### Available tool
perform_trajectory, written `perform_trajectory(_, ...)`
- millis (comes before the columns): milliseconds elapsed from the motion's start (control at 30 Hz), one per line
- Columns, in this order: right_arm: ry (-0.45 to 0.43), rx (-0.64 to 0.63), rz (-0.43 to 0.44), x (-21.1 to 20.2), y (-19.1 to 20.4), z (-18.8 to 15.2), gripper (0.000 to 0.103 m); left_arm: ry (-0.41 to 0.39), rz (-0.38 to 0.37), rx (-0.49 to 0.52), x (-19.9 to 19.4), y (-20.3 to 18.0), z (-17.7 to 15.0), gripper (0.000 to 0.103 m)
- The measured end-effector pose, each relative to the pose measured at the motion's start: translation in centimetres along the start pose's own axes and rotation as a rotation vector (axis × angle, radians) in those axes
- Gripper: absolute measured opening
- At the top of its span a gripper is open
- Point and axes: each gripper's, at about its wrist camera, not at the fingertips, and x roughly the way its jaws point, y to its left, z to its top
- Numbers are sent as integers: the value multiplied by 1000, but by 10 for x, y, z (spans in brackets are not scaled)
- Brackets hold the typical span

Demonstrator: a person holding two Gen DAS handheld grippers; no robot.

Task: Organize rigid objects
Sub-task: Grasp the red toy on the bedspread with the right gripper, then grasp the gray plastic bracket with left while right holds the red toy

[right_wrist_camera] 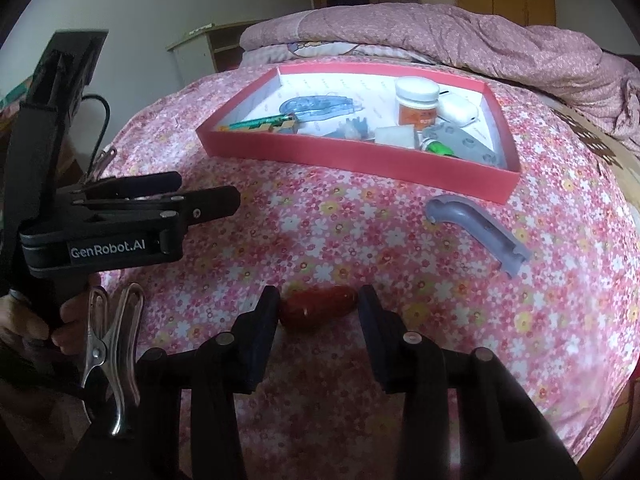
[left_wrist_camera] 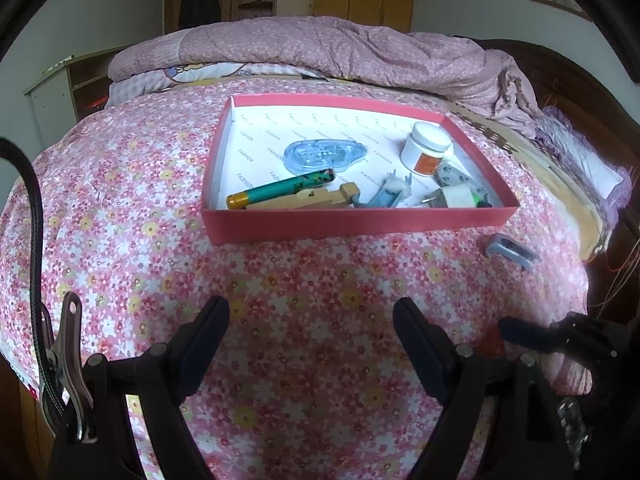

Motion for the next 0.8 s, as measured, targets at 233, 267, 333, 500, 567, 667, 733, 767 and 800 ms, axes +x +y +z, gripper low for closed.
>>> perform_trajectory(233,-35,101,-56,-21,-37,-1,41,3,-53,24,0,-22,2,87)
perform_trajectory(267,-42,112,-76,-24,-44,-1,41,2,-62,23,0,-26,2,87)
perform_trajectory(333,-53,131,-108,-29,-53,0,41,9,-91,27,1,-35,4,87)
perform_trajectory(500,-72,198,-168,-38,-83,3,41,30,-133,100,9,-69,9,87)
perform_trajectory(567,-82,225,-176,-42,-95,4,41,47,-149,141,13,-83,11,87)
perform_trajectory(667,-97,247,-190,-48,-108,4,41,63,-183,169,21,-103,13,87)
perform_trajectory(733,-105,254,-199,-51,-114,5,41,72,-209,178,25,-114,15,87)
perform_trajectory(767,-108,258,-206,-52,-118,5,41,76,-222,183,28,-120,17,87)
perform_trajectory(800,-109,263,-211,-53,-121,6,41,79,-231,185,30,-125,18,87)
